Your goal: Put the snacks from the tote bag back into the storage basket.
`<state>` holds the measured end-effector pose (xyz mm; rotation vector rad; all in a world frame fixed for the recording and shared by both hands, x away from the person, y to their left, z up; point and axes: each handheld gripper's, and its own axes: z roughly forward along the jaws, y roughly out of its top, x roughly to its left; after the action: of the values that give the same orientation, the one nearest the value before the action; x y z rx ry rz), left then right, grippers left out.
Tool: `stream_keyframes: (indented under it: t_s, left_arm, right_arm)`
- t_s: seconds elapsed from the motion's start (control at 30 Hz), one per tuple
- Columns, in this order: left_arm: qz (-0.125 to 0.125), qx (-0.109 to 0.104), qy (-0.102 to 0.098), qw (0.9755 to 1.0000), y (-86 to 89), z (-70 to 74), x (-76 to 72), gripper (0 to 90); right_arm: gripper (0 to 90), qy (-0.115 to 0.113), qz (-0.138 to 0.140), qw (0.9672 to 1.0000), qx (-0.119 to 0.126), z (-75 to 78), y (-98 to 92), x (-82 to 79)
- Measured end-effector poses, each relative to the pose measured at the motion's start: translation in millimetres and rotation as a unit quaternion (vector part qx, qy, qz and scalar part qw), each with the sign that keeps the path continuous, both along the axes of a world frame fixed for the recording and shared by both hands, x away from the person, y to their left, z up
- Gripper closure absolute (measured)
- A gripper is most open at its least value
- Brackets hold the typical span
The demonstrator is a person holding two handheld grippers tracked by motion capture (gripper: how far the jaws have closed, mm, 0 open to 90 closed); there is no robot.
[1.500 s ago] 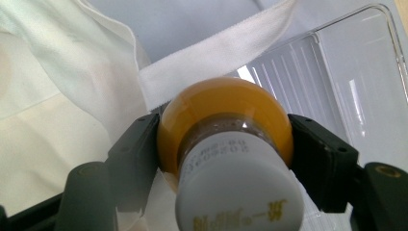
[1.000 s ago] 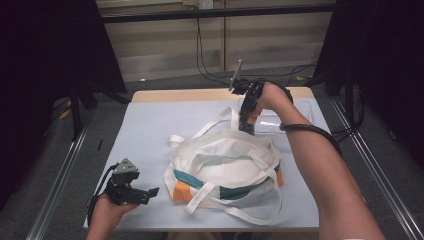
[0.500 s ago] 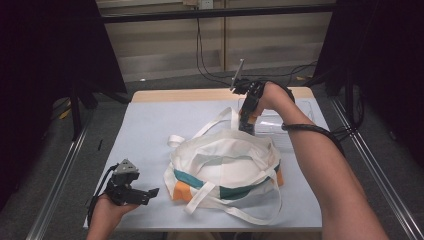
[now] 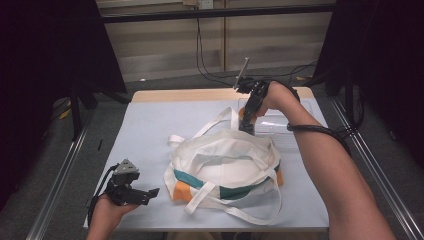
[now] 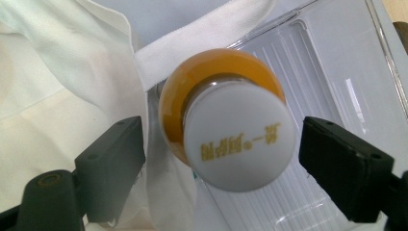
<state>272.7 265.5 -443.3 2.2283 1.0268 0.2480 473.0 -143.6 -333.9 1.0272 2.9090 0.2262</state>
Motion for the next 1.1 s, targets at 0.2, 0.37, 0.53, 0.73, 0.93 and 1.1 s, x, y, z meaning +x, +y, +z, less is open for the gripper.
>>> stream_keyframes:
  t_s: [0.2, 0.37, 0.53, 0.73, 0.93, 1.1]
  left_arm:
    - [0.003, -0.005, -0.004, 1.0, -0.4, -1.2, -0.6, 5.7]
    - [-0.001, 0.001, 0.0, 1.0, -0.3, 0.3, 0.2, 5.8]
    - [-0.007, 0.0, 0.003, 1.0, -2.2, 0.0, 1.5, 5.7]
    - [-0.005, -0.002, -0.004, 1.0, -4.7, 0.1, 3.2, 5.7]
    - [-0.013, 0.004, 0.002, 0.9999, -5.7, 0.3, 6.8, 5.8]
    - [-0.01, 0.002, -0.002, 0.9999, -7.6, 0.4, 7.0, 5.8]
  right_arm:
    - [14.0, 0.001, -0.003, 1.0, -0.004, 2.6, -2.8, -3.4]
    - [13.3, -0.005, -0.006, 1.0, 0.0, 6.8, -8.1, -8.1]
    - [12.9, -0.004, -0.017, 0.9998, 0.006, 9.3, -12.2, -12.3]
    - [12.8, -0.003, -0.021, 0.9998, 0.005, 11.2, -18.8, -17.8]
    - [12.7, -0.006, -0.014, 0.9999, 0.002, 10.6, -21.9, -22.9]
    - [12.8, -0.004, -0.017, 0.9999, -0.001, 11.3, -24.1, -30.0]
